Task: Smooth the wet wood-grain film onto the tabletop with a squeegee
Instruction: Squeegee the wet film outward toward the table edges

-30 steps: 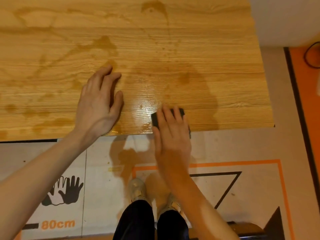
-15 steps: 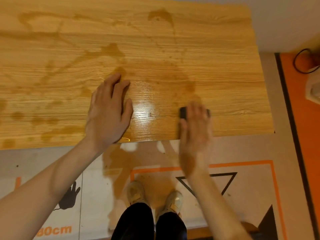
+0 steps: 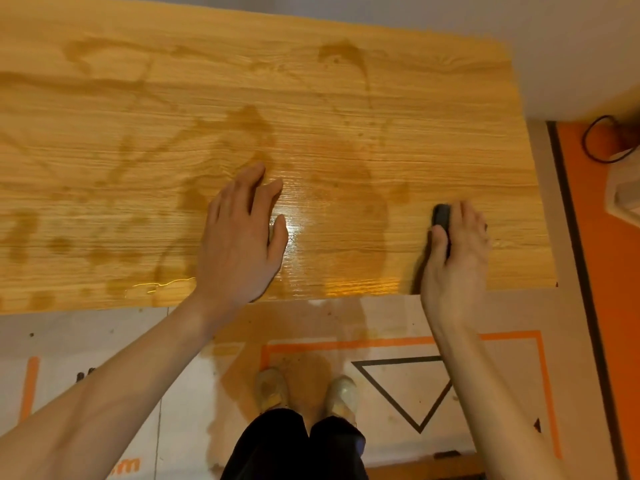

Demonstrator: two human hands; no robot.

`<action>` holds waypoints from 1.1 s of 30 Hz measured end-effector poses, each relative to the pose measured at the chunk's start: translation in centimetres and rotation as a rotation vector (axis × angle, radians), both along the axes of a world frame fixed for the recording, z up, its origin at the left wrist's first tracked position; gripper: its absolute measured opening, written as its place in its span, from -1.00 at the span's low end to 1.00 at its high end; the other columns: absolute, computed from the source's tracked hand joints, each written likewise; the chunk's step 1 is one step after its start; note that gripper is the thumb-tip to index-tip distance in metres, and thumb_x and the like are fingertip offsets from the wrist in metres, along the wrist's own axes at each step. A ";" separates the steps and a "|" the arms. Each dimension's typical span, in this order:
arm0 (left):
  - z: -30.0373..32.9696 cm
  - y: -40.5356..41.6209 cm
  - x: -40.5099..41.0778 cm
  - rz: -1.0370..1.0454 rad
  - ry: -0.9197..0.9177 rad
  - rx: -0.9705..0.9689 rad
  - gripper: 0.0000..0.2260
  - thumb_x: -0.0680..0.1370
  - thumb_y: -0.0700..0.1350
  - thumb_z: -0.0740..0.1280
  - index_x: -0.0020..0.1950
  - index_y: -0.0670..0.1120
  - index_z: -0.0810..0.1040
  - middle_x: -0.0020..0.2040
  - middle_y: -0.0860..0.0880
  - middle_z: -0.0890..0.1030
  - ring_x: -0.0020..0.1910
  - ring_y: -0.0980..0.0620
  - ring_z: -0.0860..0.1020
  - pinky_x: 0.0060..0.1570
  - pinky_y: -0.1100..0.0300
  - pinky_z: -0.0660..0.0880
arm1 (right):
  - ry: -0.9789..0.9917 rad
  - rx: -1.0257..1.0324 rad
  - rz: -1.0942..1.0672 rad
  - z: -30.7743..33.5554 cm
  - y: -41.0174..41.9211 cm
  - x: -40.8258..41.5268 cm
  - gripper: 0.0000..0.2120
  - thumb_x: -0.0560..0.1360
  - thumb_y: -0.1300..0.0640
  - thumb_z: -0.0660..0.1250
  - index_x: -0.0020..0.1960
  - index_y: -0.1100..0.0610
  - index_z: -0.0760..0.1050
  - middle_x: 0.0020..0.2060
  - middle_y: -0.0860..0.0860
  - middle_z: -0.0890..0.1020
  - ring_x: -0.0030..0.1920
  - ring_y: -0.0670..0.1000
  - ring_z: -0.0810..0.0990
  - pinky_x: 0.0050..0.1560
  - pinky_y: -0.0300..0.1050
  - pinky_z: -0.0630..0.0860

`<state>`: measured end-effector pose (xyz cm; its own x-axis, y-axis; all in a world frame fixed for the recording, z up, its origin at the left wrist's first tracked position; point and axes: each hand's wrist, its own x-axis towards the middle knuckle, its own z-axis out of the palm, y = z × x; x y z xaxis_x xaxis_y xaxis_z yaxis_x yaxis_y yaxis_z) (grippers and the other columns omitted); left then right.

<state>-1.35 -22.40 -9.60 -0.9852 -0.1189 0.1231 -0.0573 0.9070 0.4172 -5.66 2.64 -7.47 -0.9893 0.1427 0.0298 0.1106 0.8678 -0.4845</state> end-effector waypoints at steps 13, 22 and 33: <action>0.3 0.1 0.0 0.023 -0.025 0.013 -0.63 0.65 -0.04 0.19 0.43 -0.14 0.44 0.52 -0.12 0.37 0.52 -0.10 0.30 0.49 -0.14 0.22 | 0.000 0.066 0.427 -0.1 -1.4 -2.3 -0.58 0.66 0.16 0.12 0.50 0.18 0.25 0.50 0.04 0.28 0.54 0.02 0.15 0.55 0.10 0.09; 1.0 0.4 -0.1 0.134 -0.091 0.035 -0.45 0.61 0.06 0.18 0.56 -0.18 0.31 0.56 -0.11 0.34 0.60 -0.08 0.20 0.60 -0.07 0.03 | -0.001 0.133 0.523 -0.5 -3.5 2.3 -0.54 0.68 0.00 -0.17 0.49 0.13 0.21 0.48 0.17 0.28 0.49 0.22 0.23 0.48 0.19 0.16; 0.6 0.1 -0.2 0.146 -0.094 0.019 -0.48 0.62 0.07 0.19 0.54 -0.14 0.34 0.57 -0.06 0.31 0.60 -0.03 0.20 0.54 -0.14 0.15 | -0.045 -0.016 0.515 -0.6 -5.0 -11.6 -0.60 0.66 0.15 0.14 0.49 0.12 0.29 0.51 0.06 0.25 0.55 0.10 0.09 0.55 0.13 -0.01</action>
